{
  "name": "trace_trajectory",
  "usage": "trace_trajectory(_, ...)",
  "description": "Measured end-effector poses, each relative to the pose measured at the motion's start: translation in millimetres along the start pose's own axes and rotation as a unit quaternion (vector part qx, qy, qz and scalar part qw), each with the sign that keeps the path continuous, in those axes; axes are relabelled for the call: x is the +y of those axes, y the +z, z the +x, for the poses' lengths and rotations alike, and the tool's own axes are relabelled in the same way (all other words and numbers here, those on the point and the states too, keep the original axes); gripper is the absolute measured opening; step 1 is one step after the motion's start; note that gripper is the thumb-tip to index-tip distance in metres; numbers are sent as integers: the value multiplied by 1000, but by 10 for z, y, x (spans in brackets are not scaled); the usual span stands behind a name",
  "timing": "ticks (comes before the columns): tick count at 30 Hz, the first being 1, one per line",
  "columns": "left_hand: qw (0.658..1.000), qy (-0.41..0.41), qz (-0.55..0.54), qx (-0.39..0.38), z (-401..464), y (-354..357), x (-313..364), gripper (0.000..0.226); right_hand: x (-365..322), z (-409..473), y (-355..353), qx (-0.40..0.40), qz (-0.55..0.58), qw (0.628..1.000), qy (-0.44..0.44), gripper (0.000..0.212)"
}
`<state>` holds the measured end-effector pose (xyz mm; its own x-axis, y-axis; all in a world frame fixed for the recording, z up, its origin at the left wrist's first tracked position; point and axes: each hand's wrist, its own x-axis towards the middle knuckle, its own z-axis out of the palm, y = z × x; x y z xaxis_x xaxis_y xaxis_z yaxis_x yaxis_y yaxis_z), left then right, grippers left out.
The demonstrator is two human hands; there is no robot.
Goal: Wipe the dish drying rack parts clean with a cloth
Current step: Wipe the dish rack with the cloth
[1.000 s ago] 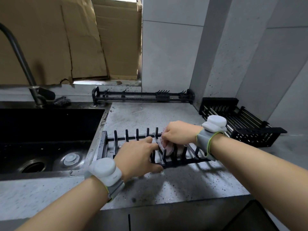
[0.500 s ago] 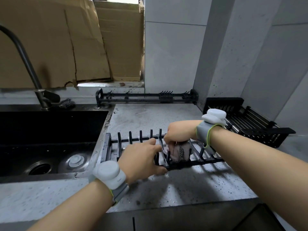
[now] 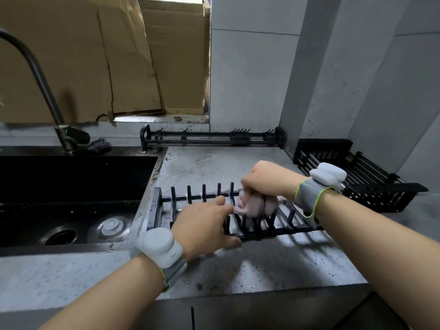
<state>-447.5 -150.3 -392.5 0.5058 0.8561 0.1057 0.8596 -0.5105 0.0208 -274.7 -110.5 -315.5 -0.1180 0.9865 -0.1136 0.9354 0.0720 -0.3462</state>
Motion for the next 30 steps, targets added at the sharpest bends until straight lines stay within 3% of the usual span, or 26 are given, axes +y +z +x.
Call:
trace_trajectory(2,1000,2,6,2,-9,3,9,65,47,33,46,45,50,998,-17,32)
trace_trajectory(4,1000,3,19,7,-17,7,23,65,43,36,183,32,57,997,-42,35)
trace_trajectory(13,998,10,50,33,-138,-95,-164,76,5,133,378,-46,-74,991,-106,43)
trace_trajectory(18,996,-28,73,-30,-262,-139,-370,75,-54,242,399,-61,-124,985,-100,37)
trace_trajectory(26,998,-28,43,-40,-248,-174,-354,75,-32,62,276,-137,-20,985,-107,36)
trace_trajectory(30,998,-24,42,-48,-245,-177,-373,69,-4,-44,255,-136,-17,985,-101,37)
